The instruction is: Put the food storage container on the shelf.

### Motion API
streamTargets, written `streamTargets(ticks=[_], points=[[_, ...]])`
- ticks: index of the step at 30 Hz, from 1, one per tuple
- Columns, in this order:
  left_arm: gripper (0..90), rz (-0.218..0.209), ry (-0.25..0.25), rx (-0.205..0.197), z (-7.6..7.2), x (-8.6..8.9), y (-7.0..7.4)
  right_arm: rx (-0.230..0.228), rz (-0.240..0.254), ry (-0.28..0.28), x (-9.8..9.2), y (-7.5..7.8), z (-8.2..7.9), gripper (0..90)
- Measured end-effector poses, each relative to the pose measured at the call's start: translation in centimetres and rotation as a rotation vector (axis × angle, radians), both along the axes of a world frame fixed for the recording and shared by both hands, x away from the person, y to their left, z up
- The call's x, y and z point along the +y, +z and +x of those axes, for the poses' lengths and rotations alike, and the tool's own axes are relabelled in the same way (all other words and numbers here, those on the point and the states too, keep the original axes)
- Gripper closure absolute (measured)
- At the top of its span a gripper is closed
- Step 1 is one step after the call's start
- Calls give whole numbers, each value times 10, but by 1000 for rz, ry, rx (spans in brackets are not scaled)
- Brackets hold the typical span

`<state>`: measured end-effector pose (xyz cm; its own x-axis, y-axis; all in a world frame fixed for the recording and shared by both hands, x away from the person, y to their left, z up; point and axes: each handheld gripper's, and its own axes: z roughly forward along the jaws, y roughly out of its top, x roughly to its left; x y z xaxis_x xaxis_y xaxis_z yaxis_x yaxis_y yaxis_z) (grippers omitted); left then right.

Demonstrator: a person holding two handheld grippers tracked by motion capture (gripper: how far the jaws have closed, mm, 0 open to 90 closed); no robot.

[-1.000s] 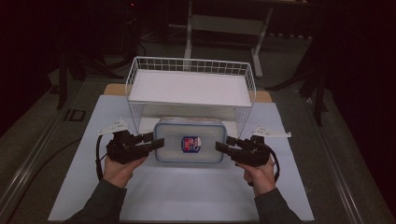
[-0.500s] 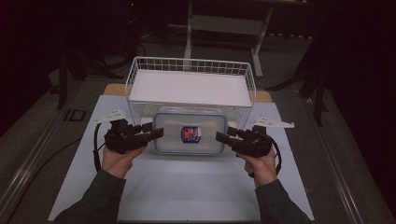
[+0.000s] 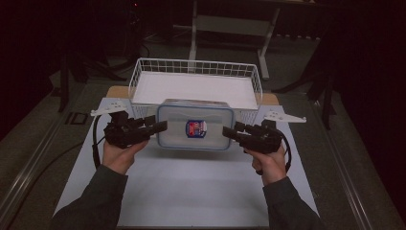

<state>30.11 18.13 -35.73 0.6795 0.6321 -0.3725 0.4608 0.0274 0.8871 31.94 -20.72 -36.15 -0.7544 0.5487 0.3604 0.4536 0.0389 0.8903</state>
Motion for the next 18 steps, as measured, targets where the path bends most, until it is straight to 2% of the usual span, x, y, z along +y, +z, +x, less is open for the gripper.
streamTargets(ticks=[8,18], points=[[519,-6,6,-23,8,0,17,-19,15,-2,-1,15,8,492],[519,-37,16,-42,18,1,30,-38,19,-2,-1,32,18,494]])
